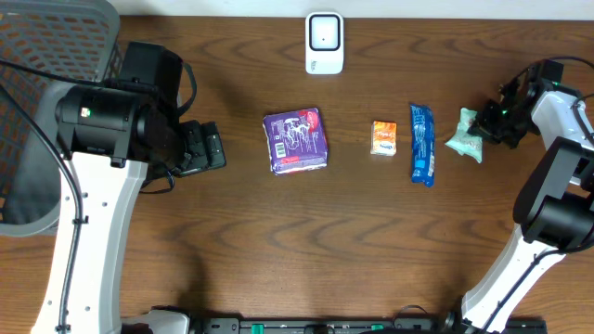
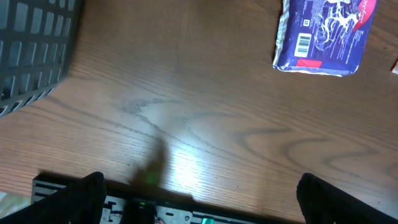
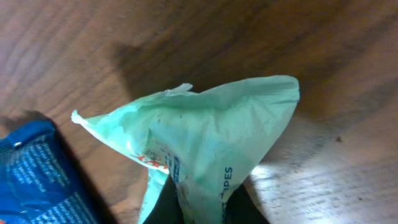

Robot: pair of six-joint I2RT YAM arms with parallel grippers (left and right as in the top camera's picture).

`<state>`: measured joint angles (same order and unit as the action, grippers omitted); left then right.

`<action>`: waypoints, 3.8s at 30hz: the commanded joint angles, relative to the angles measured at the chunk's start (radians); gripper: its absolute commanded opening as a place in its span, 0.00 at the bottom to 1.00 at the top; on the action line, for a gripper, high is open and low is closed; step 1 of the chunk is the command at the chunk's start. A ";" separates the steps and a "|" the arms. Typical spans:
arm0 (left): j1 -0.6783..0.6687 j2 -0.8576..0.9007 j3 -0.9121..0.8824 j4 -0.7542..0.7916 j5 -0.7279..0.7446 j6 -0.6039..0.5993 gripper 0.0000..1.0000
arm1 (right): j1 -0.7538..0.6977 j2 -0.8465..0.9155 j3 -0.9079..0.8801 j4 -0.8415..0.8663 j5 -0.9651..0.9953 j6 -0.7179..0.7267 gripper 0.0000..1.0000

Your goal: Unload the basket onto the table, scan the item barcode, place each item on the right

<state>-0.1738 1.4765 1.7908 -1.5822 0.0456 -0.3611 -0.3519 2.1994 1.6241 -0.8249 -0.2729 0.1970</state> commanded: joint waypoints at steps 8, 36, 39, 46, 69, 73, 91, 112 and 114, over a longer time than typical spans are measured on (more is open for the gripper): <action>0.002 0.006 0.000 -0.003 -0.013 0.013 0.98 | 0.091 -0.101 0.032 0.027 -0.167 0.082 0.01; 0.002 0.006 0.000 -0.003 -0.013 0.013 0.98 | 0.694 0.029 0.133 0.884 0.362 0.628 0.01; 0.002 0.006 0.000 -0.003 -0.013 0.013 0.98 | 0.686 0.082 0.170 0.884 0.325 0.637 0.01; 0.002 0.006 0.000 -0.003 -0.013 0.013 0.98 | 0.679 0.112 0.232 0.876 0.293 0.625 0.01; 0.002 0.006 0.000 -0.003 -0.013 0.013 0.98 | 0.120 0.105 0.718 -0.196 0.409 0.235 0.01; 0.002 0.006 0.000 -0.003 -0.013 0.013 0.98 | -0.005 0.105 0.717 -0.281 0.526 0.226 0.38; 0.002 0.006 0.000 -0.003 -0.013 0.013 0.98 | -0.083 0.105 0.717 -0.454 0.054 0.056 0.99; 0.002 0.006 0.000 -0.003 -0.013 0.013 0.98 | 0.238 0.105 0.402 -0.532 0.006 -0.112 0.99; 0.002 0.006 0.000 -0.003 -0.013 0.013 0.98 | 0.269 0.105 0.403 -0.533 0.143 -0.034 0.99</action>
<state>-0.1738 1.4773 1.7908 -1.5822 0.0456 -0.3611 -0.1226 2.3165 2.0285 -1.3624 -0.2989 0.0772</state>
